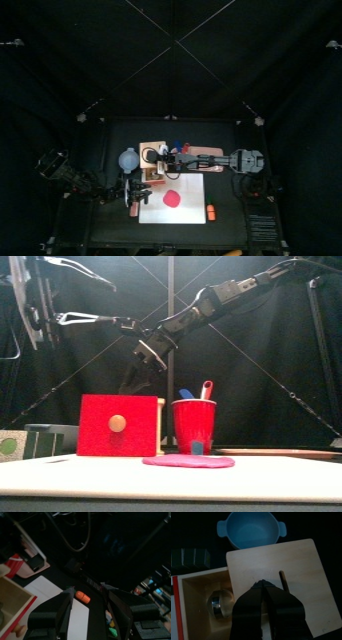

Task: Get the cutter from the drawer then cut the dough then place the extra dough in the bowl
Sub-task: Place the cutter on the board

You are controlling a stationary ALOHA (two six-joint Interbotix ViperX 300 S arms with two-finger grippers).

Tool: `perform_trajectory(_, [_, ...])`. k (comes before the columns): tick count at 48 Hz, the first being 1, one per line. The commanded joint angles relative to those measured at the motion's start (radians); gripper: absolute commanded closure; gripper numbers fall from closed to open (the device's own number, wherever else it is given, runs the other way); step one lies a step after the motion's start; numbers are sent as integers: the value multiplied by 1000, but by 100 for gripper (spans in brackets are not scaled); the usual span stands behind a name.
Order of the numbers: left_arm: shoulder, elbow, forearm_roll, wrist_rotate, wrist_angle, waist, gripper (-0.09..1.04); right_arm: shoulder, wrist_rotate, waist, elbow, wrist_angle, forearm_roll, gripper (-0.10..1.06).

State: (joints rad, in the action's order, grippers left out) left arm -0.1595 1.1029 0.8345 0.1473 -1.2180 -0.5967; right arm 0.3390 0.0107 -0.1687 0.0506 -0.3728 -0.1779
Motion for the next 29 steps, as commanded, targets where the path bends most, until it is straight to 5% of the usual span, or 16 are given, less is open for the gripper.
perform_trajectory(1, [-18,12,-92,-100,-14,23,11,-52,-2,15,-37,-17,2,94])
perform_trajectory(17, [-46,57,-103,-460,2,58,11,-130,-2,72,-57,-51,2,93])
perform_trajectory(29, [-181,103,-64,-565,158,71,10,-178,-3,129,-34,-130,2,88])
